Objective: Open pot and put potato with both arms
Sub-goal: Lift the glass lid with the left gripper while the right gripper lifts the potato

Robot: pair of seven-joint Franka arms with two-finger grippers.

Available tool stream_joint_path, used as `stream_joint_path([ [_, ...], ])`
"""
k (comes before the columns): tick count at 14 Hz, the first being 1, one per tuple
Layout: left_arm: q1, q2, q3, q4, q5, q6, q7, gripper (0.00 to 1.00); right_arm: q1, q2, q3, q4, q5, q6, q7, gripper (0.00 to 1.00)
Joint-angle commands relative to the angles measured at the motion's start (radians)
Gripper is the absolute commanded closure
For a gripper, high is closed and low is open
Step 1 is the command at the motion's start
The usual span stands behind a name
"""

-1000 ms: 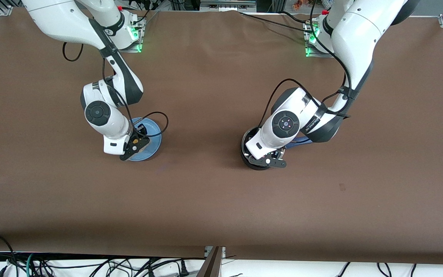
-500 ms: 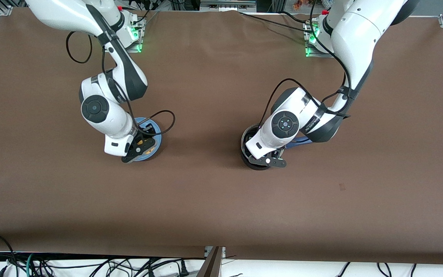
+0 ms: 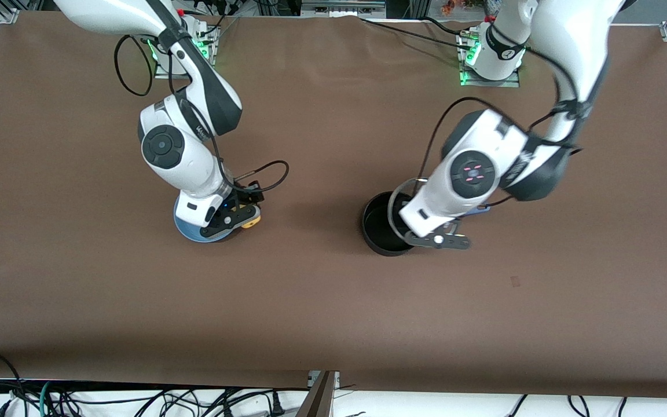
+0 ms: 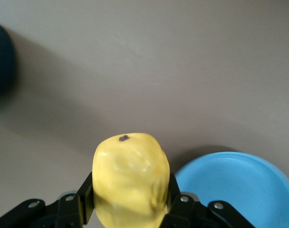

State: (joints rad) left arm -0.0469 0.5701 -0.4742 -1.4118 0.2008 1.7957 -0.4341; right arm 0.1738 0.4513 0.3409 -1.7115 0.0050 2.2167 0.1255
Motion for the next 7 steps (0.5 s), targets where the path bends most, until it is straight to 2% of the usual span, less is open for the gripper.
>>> stream_joint_path([
  [1,0.091,-0.079,0.0,-0.015,-0.029,-0.048,0.214,1.0,0.016,0.067,0.062,0.11,0.021,-0.012,0.194,0.75],
  [2,0.126,-0.09,0.002,-0.015,-0.029,-0.048,0.32,1.0,0.035,0.104,0.079,0.165,0.017,-0.009,0.271,0.75],
  [5,0.246,-0.11,0.0,-0.025,-0.031,-0.07,0.47,1.0,0.153,0.211,0.076,0.33,0.007,0.011,0.48,0.75],
  [7,0.332,-0.111,0.003,-0.038,-0.028,-0.073,0.581,1.0,0.212,0.279,0.073,0.397,-0.019,0.087,0.613,0.75],
])
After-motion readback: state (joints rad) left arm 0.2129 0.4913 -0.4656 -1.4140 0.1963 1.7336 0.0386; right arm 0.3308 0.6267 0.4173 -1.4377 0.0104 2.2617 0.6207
